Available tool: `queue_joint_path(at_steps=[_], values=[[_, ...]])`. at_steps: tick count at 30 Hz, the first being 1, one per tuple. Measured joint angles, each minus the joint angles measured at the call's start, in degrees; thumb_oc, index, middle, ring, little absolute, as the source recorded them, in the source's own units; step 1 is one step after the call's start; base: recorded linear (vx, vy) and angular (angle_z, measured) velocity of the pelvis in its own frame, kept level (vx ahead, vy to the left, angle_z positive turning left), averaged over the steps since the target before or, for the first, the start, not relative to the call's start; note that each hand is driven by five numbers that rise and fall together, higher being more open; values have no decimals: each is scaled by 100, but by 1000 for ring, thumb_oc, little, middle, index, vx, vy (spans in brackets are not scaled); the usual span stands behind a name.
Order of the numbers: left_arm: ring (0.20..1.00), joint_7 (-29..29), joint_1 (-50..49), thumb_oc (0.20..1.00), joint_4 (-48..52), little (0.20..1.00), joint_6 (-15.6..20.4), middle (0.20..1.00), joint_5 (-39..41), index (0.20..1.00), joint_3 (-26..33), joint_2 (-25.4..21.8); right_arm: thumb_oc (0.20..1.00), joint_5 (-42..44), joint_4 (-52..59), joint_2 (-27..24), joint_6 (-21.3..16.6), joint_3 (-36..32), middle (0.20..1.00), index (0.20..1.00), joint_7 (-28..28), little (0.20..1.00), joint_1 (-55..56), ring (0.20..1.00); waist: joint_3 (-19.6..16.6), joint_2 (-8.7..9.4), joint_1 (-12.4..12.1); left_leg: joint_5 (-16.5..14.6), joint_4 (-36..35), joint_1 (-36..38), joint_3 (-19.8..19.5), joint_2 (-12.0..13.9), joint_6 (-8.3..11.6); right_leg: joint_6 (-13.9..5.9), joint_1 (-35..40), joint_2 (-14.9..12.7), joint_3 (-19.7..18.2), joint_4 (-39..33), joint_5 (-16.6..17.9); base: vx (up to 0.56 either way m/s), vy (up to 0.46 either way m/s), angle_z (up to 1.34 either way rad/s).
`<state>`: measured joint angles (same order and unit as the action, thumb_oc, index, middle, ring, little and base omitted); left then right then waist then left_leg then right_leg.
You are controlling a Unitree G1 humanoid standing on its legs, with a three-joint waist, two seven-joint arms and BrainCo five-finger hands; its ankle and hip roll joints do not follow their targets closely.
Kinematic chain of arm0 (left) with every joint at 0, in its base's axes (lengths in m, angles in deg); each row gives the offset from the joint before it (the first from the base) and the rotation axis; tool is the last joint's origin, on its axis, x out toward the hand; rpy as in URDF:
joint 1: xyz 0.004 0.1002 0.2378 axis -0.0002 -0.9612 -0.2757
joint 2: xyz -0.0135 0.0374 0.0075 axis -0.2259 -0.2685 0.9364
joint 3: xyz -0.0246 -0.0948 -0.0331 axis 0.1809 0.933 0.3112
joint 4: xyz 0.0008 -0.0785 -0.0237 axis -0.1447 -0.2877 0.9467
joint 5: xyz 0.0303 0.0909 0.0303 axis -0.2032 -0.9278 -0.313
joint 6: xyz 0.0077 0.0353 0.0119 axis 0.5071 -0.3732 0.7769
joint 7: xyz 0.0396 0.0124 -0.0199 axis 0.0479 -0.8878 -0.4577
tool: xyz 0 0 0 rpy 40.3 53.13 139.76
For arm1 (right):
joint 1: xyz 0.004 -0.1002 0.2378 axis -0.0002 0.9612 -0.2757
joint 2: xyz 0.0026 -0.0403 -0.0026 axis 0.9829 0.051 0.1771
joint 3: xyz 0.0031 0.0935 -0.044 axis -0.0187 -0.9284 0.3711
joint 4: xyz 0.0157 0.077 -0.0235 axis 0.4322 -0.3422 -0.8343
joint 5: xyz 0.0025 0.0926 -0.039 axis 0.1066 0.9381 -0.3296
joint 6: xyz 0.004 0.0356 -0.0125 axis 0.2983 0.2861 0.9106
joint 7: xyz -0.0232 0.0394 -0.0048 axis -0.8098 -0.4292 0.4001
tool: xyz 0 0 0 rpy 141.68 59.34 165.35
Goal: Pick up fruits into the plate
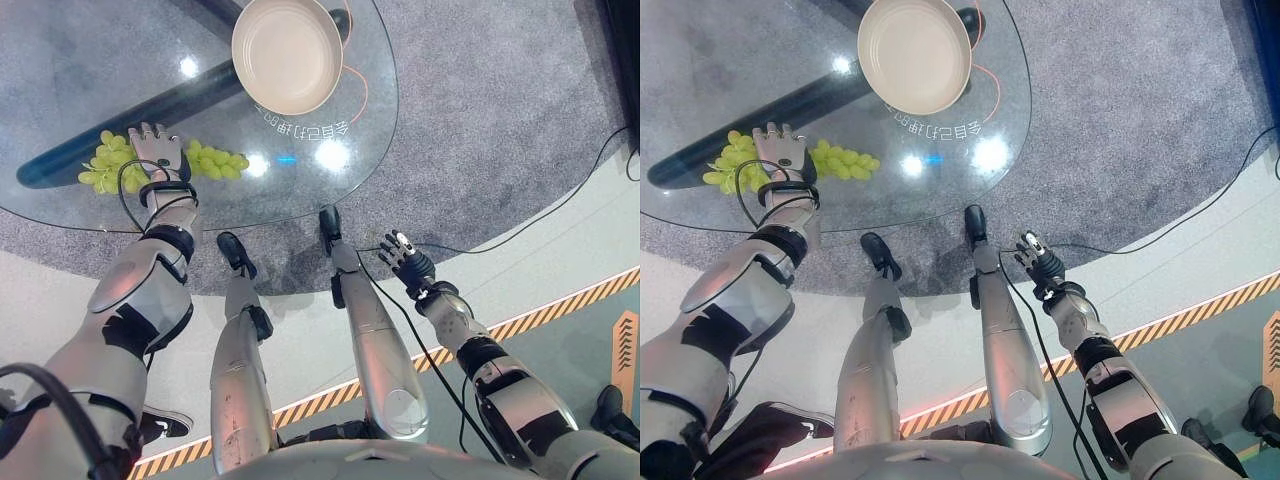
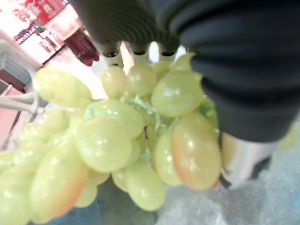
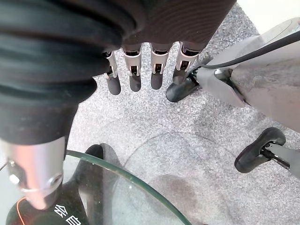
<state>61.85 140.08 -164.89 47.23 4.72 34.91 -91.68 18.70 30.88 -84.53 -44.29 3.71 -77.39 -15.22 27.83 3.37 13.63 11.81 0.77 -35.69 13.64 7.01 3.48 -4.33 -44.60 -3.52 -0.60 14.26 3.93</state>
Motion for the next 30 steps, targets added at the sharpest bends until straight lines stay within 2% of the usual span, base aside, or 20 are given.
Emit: queue_joint_path(at_steps=[5, 10, 13, 17, 22, 26, 28, 30], values=[[200, -172, -57, 200, 384, 200, 756, 200, 1034, 200, 170, -218, 1000, -10, 29, 5, -5, 4, 1000, 1000, -12, 1000, 28, 1000, 2, 2, -84, 1, -5, 223, -10, 1, 1, 5, 239, 0, 16, -22, 3, 0, 0, 0], [200, -158, -267, 200, 1068, 200, 1364, 200, 1678, 200, 399, -399, 1000, -14, 81, 26, -20, -2, 1000, 1000, 0, 1000, 59, 1000, 9, -12, -196, -4, -18, 556, -146, 5, 17, -1, 694, -14, 153, -139, -5, 26, 29, 10], [200, -95, -436, 200, 1510, 200, 1541, 200, 1906, 200, 629, -484, 1000, -26, 87, 45, -15, -6, 1000, 1000, 24, 1000, 113, 1000, 22, -34, -375, -2, -53, 790, -176, 2, 19, -2, 971, -24, 192, -200, -7, 37, 36, 5], [200, -41, -716, 200, 2007, 200, 1703, 200, 2112, 200, 1010, -678, 1000, -73, 265, 43, -24, -52, 1000, 1000, 105, 1000, 239, 1000, 77, -129, -465, 65, -246, 1109, -280, -6, 27, -8, 1350, -31, 331, -379, -9, 52, 46, 14], [200, 115, -1099, 200, 2537, 200, 1961, 200, 2489, 200, 1458, -826, 1000, -259, 312, 27, -26, -101, 1000, 1000, 126, 1000, 471, 1000, 208, -364, -610, 121, -457, 1663, -403, -12, 51, -1, 2025, -35, 523, -615, -4, 91, 49, 15], [200, 540, -1386, 200, 3122, 200, 2320, 200, 2942, 200, 1743, -1089, 1000, -367, 528, -25, -47, -130, 1000, 1000, 117, 1000, 703, 1000, 227, -405, -680, 100, -581, 2144, -477, -11, 81, -3, 2610, -21, 612, -879, -5, 114, 48, 11], [200, 834, -1563, 200, 3592, 200, 2449, 200, 3215, 200, 1905, -1246, 1000, -650, 848, -46, -174, -170, 1000, 1000, 110, 1000, 855, 1000, 226, -413, -695, 92, -580, 2269, -498, -12, 90, -2, 2800, -20, 644, -966, -2, 115, 21, 9], [200, 1250, -1791, 200, 4223, 200, 2510, 200, 3643, 200, 2022, -1393, 1000, -1283, 1435, -147, -344, -101, 1000, 1000, 174, 1000, 1039, 1000, 224, -425, -721, 69, -581, 2441, -570, -4, 114, -2, 3057, -20, 748, -1057, -2, 115, -12, 16]])
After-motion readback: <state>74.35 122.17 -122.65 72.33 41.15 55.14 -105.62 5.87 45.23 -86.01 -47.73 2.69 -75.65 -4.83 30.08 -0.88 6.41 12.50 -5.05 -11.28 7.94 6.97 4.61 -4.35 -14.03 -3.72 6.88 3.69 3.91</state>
